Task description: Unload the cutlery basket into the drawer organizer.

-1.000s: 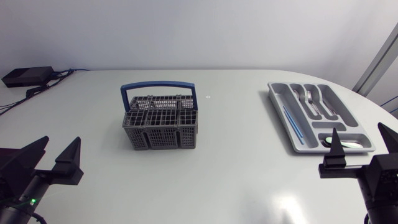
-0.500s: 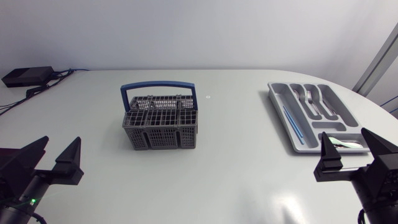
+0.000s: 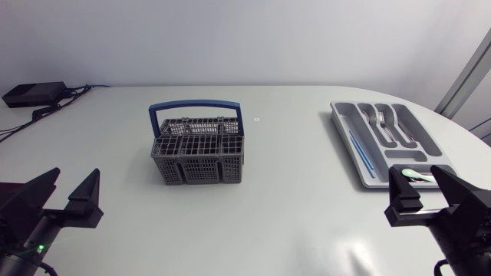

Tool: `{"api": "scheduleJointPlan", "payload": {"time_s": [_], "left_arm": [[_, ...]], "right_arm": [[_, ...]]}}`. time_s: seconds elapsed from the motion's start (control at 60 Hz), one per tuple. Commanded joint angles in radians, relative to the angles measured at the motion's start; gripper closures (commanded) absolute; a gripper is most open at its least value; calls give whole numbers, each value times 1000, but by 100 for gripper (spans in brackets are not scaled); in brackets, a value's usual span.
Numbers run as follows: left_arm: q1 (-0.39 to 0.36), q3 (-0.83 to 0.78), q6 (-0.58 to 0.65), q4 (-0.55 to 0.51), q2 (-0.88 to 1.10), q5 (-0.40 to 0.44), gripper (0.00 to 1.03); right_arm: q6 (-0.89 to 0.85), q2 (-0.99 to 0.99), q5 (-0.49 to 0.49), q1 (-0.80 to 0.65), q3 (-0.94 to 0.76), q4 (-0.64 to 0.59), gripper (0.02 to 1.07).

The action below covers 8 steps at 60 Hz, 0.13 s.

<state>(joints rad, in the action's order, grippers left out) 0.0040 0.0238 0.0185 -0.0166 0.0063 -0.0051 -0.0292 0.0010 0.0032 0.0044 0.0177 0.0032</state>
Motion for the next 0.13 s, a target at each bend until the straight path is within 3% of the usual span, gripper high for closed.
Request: {"api": "scheduleJointPlan", "payload": {"time_s": [0.0, 0.117], "left_arm": [[-4, -24, -19, 17, -6, 5, 5], [-4, -24, -19, 17, -6, 5, 5]], "right_arm": [[29, -1, -3, -4, -18, -3, 7], [29, -1, -3, -4, -18, -3, 7]]}}
